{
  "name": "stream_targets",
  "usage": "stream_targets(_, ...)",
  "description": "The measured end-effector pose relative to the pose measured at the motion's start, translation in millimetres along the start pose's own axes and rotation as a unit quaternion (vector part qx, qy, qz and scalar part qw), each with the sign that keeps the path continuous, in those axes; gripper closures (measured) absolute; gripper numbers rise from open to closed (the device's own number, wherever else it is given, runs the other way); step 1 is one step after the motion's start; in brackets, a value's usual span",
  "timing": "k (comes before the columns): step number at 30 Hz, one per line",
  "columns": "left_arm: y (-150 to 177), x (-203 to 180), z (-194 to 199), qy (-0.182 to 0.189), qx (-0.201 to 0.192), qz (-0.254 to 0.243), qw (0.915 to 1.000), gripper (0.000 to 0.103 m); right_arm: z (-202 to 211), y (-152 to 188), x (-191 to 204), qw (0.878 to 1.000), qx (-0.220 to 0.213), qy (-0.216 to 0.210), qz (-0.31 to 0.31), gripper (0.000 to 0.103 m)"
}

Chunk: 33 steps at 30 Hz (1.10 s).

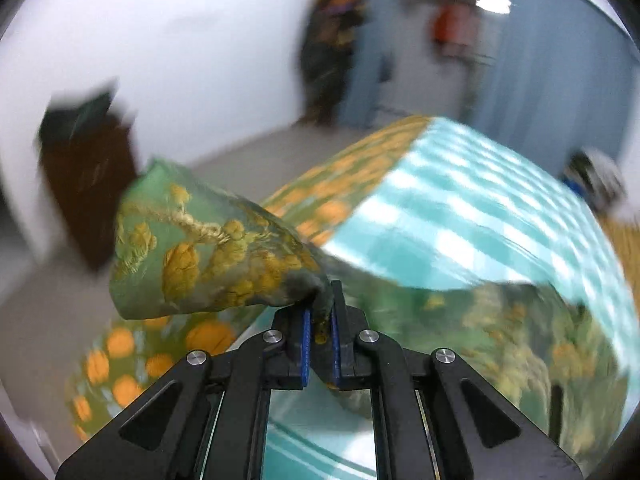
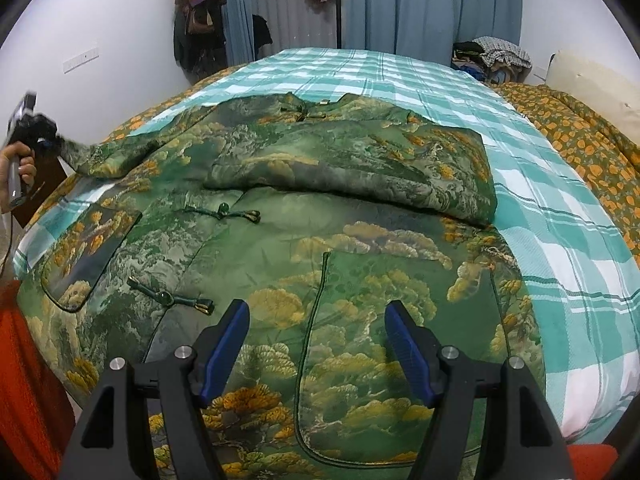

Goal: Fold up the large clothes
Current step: 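Grasp the other sleeve with the left gripper and fold it across the front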

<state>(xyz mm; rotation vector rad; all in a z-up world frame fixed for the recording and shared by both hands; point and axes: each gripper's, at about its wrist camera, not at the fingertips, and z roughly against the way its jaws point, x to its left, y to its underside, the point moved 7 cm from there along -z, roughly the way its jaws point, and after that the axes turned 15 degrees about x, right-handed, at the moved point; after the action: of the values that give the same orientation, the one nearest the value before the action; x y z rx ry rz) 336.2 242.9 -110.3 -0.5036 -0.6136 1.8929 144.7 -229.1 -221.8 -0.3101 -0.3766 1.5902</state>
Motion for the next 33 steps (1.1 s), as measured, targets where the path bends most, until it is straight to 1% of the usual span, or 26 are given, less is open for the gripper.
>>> stream_targets(2,2.8,-41.9,22.8,0.009,-0.025,-0.058,0.9980,0.097,1.6,0.4,-2.4,1.000,-0.004,-0.003,-0.006,0.031)
stream_targets(3,8.7,-69.9,35.0,0.015,-0.036,-0.096,0.9947,0.097,2.3,0.7,-3.6,1.000,-0.004,-0.004,-0.009,0.031)
stream_targets(6,33.8,-135.8,53.5,0.030,-0.050,-0.178,0.9822,0.097,7.2,1.3,-8.6,1.000,-0.010,-0.002,-0.014,0.031)
stream_targets(7,49.5,-162.8,55.8,0.032,-0.053,-0.213,0.9751,0.097,9.6,1.2,-10.8,1.000,-0.013,0.000,-0.016,0.031)
stream_targets(8,59.0,-174.8,55.9,0.032,-0.054,-0.229,0.9713,0.097,12.3,1.2,-13.3,1.000,-0.017,0.000,-0.019,0.031)
stream_targets(9,76.1,-196.6,52.1,0.031,-0.051,-0.257,0.9646,0.097,14.0,1.5,-15.1,1.000,-0.019,0.000,-0.022,0.031)
stream_targets(11,98.9,-220.1,43.0,0.034,-0.038,-0.282,0.9580,0.097,17.5,2.7,-20.5,0.999,-0.023,0.001,-0.029,0.031)
stream_targets(12,115.0,-234.3,31.7,0.033,-0.025,-0.298,0.9538,0.097,18.4,3.4,-22.6,0.999,-0.024,0.002,-0.032,0.031)
stream_targets(13,126.5,-242.5,22.6,0.030,-0.014,-0.308,0.9509,0.097,19.3,4.6,-25.6,0.999,-0.024,0.003,-0.036,0.031)
stream_targets(14,135.6,-246.4,22.2,0.028,-0.007,-0.314,0.9491,0.097,19.6,5.2,-27.2,0.999,-0.024,0.003,-0.038,0.031)
stream_targets(16,157.7,-259.7,2.8,0.019,0.021,-0.331,0.9432,0.096,20.7,6.1,-32.0,0.999,-0.023,0.002,-0.045,0.031)
stream_targets(17,169.2,-263.9,-6.6,0.014,0.038,-0.339,0.9400,0.092,21.3,5.7,-33.9,0.999,-0.022,0.000,-0.049,0.031)
stream_targets(19,188.4,-262.9,-10.6,0.008,0.061,-0.346,0.9363,0.090,22.6,2.9,-36.0,0.998,-0.022,-0.006,-0.053,0.031)
stream_targets(20,196.6,-262.8,-12.5,0.002,0.071,-0.350,0.9340,0.082,24.0,0.3,-35.9,0.998,-0.024,-0.007,-0.052,0.031)
stream_targets(21,200.7,-260.4,-11.2,0.001,0.075,-0.354,0.9324,0.065,26.1,-4.3,-35.2,0.998,-0.027,-0.007,-0.047,0.031)
stream_targets(22,207.8,-259.7,-9.0,0.003,0.080,-0.361,0.9292,0.054,27.3,-8.7,-34.0,0.999,-0.029,-0.008,-0.043,0.031)
stream_targets(23,210.6,-259.7,-6.8,0.003,0.077,-0.363,0.9285,0.032,28.6,-14.7,-32.0,0.999,-0.031,-0.012,-0.037,0.031)
stream_targets(24,213.9,-255.9,2.1,-0.001,0.063,-0.366,0.9284,0.023,29.7,-22.0,-29.3,0.999,-0.032,-0.018,-0.031,0.031)
stream_targets(25,217.0,-252.8,9.3,-0.001,0.052,-0.369,0.9279,0.021,30.9,-34.6,-25.0,0.999,-0.034,-0.026,-0.023,0.031)
stream_targets(27,222.2,-244.1,17.7,0.007,0.048,-0.374,0.9261,0.019,30.3,-55.3,-18.8,0.998,-0.033,-0.047,-0.021,0.031)
stream_targets(28,224.5,-236.0,23.5,0.013,0.053,-0.371,0.9269,0.019,27.8,-73.0,-13.9,0.996,-0.030,-0.078,-0.026,0.031)
stream_targets(29,225.2,-229.2,25.9,0.017,0.058,-0.365,0.9290,0.019,24.4,-84.8,-9.3,0.994,-0.025,-0.101,-0.033,0.031)
stream_targets(30,227.0,-217.3,30.0,0.023,0.066,-0.353,0.9330,0.019,20.0,-95.8,-4.6,0.992,-0.019,-0.122,-0.040,0.031)
stream_targets(32,228.5,-200.8,30.6,0.028,0.078,-0.332,0.9396,0.019,3.1,-122.5,7.6,0.982,0.004,-0.180,-0.060,0.031)
stream_targets(33,228.8,-188.0,31.8,0.031,0.086,-0.314,0.9450,0.019,-9.1,-136.6,15.2,0.975,0.018,-0.211,-0.072,0.031)
